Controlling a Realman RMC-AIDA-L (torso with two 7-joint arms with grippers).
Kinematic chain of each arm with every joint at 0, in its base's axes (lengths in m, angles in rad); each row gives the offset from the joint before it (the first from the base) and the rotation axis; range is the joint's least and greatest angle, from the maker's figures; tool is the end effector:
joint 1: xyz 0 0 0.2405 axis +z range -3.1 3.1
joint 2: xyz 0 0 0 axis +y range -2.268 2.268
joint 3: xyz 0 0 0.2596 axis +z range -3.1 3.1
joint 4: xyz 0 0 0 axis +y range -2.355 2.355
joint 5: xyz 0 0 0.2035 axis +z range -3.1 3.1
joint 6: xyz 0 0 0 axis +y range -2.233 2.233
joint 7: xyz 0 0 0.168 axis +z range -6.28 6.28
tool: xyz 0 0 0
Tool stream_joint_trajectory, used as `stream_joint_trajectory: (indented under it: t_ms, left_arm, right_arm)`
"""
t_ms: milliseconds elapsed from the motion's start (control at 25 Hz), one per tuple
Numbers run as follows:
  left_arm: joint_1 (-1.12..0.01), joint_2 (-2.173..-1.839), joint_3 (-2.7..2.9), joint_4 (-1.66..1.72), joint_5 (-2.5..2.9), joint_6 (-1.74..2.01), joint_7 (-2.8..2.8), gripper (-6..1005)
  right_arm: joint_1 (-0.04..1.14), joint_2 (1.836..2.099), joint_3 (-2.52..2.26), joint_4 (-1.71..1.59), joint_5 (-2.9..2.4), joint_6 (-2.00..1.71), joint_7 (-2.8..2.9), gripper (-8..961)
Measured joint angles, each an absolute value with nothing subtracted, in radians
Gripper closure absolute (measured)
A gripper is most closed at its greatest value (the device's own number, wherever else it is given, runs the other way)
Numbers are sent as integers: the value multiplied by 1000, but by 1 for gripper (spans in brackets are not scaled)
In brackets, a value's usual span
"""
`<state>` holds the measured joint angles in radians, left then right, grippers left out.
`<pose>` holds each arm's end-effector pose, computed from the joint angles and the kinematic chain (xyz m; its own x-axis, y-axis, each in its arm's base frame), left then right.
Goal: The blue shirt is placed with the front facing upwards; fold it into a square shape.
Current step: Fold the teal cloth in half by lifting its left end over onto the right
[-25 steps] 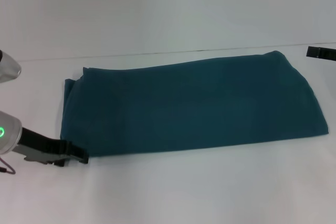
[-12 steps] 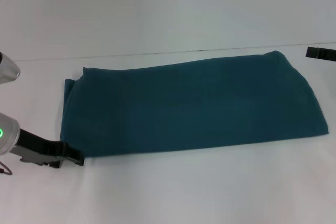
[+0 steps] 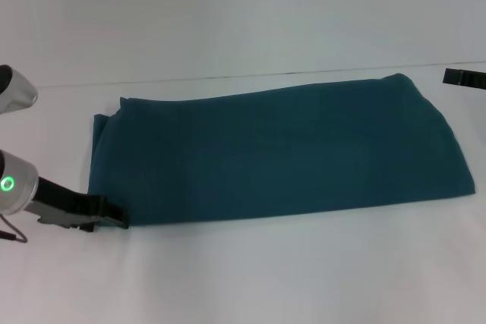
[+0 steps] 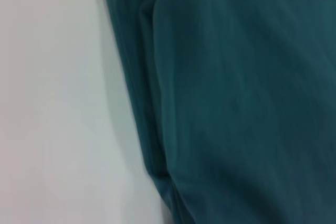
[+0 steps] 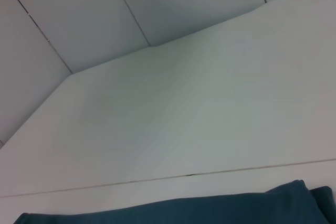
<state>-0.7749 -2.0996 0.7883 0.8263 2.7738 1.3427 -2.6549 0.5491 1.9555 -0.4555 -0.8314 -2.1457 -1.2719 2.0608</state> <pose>-0.2684 0.3944 -0.0206 0.2854 0.9472 0.1458 0.8909 -0.2061 -0.4048 0.3163 0.4015 0.1066 0.4075 -0.5882 -0.6985 -0.9125 -0.2925 -0.2860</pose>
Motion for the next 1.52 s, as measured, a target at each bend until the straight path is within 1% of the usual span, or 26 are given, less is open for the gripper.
stream_joint_trajectory:
  t_ms: [600, 1520]
  left_arm:
    - [-796, -2123, 788, 829, 2766, 1265, -2653, 323]
    - [-780, -2122, 788, 825, 2772, 1232, -2649, 323]
  right_arm:
    - [546, 1957, -456, -831, -2144, -1272, 2060, 229]
    - [554, 1959, -456, -831, -2144, -1266, 2060, 228]
